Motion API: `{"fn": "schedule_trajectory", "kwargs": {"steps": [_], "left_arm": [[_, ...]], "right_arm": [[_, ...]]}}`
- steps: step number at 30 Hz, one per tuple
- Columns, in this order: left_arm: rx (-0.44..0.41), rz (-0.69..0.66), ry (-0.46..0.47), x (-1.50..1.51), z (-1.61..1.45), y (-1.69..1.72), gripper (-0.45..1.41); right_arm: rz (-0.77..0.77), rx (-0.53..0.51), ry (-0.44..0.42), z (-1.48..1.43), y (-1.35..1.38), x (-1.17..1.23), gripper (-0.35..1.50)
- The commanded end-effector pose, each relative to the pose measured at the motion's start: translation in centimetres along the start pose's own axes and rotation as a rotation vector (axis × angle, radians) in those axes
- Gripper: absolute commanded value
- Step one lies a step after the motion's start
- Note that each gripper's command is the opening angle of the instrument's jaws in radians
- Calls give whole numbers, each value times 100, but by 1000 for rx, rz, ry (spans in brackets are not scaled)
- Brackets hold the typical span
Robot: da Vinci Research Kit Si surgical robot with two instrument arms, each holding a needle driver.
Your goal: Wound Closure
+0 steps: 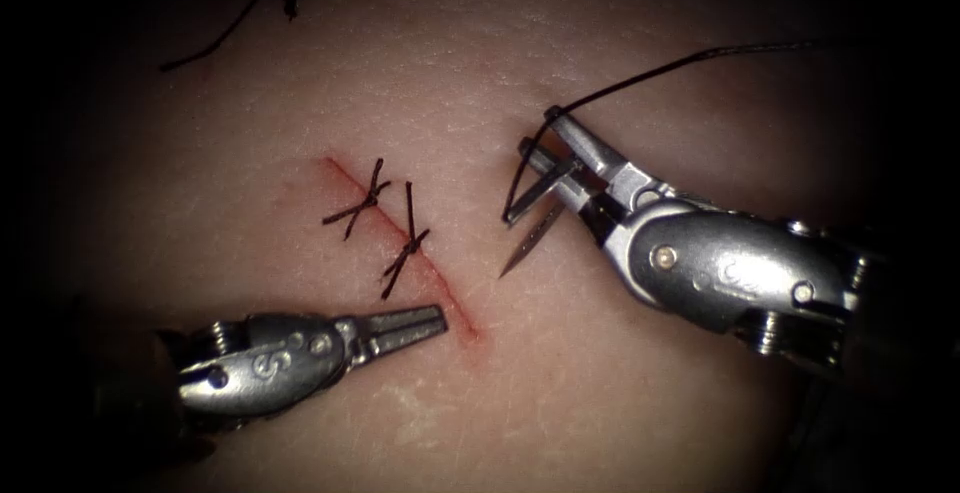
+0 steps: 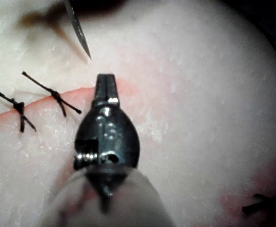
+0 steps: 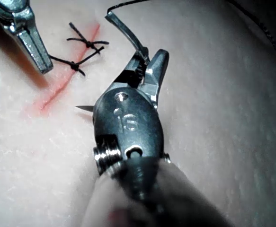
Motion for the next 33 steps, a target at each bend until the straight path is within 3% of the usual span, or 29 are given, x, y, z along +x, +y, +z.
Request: {"fn": "schedule_trajectory", "kwargs": {"steps": [1, 18, 33], "left_arm": [[-6, 4, -7, -14, 10, 4, -42], [1, 26, -54, -33, 27, -3, -40], [-9, 12, -53, -37, 14, 0, -33]], "right_arm": [[-4, 2, 0, 9, -9, -7, -35], [-2, -6, 6, 20, -11, -4, -35], [-66, 9, -5, 19, -21, -14, -35]]}}
